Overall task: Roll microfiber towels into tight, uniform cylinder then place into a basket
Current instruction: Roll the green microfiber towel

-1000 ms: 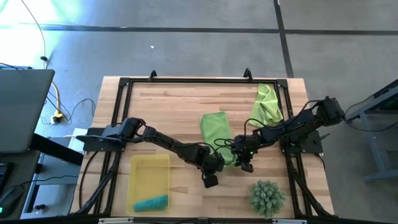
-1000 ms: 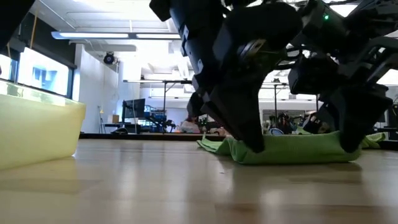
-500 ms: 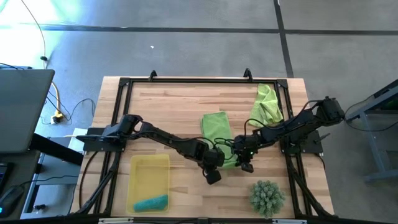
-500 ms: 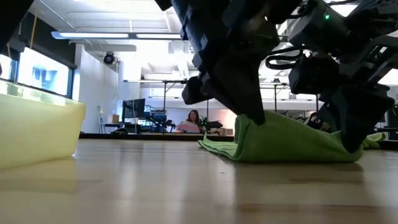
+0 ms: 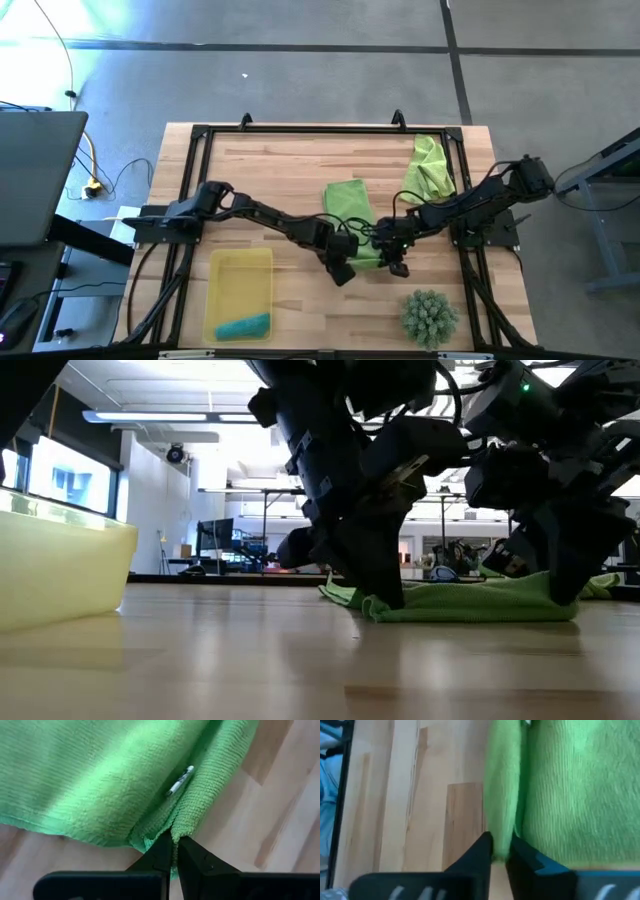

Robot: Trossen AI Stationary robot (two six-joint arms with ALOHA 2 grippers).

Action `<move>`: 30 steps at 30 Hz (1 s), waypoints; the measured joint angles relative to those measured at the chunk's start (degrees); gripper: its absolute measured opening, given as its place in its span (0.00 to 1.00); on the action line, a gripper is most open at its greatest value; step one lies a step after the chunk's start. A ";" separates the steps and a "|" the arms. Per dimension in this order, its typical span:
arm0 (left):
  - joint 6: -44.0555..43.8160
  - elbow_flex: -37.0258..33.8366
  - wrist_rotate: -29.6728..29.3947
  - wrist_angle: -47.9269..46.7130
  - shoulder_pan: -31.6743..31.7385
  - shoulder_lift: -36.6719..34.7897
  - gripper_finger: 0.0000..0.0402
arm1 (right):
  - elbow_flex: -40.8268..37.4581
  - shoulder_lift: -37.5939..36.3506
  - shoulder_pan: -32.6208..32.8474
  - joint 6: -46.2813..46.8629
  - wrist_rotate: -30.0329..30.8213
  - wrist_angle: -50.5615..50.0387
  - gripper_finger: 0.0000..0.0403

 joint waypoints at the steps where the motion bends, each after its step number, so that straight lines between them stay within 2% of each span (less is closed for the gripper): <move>1: -0.54 -0.04 0.90 -0.07 -0.39 0.00 0.02 | -0.04 -0.26 -0.01 -0.80 0.03 -0.23 0.13; 6: -2.84 -0.16 8.39 -0.15 -3.05 0.19 0.02 | -0.08 -3.37 -1.01 -7.36 0.01 -2.79 0.29; 9: -3.68 -0.24 10.80 0.80 -3.82 0.35 0.02 | -0.08 -6.20 -1.29 -13.18 0.15 -3.59 0.35; 16: -4.54 -0.37 12.07 3.14 -1.91 0.57 0.02 | -0.08 -10.17 4.23 -29.98 1.24 2.66 0.37; 19: -4.78 -0.31 11.75 4.36 -0.59 1.00 0.02 | -0.06 -10.13 7.72 -34.18 4.57 4.45 0.37; 24: -6.36 -0.15 11.96 8.03 0.86 2.10 0.02 | -0.06 -9.58 12.22 -35.83 16.60 3.57 0.37; 30: -10.06 -0.12 12.61 8.49 1.15 2.67 0.02 | 0.04 -9.34 15.28 -31.38 17.70 0.19 0.37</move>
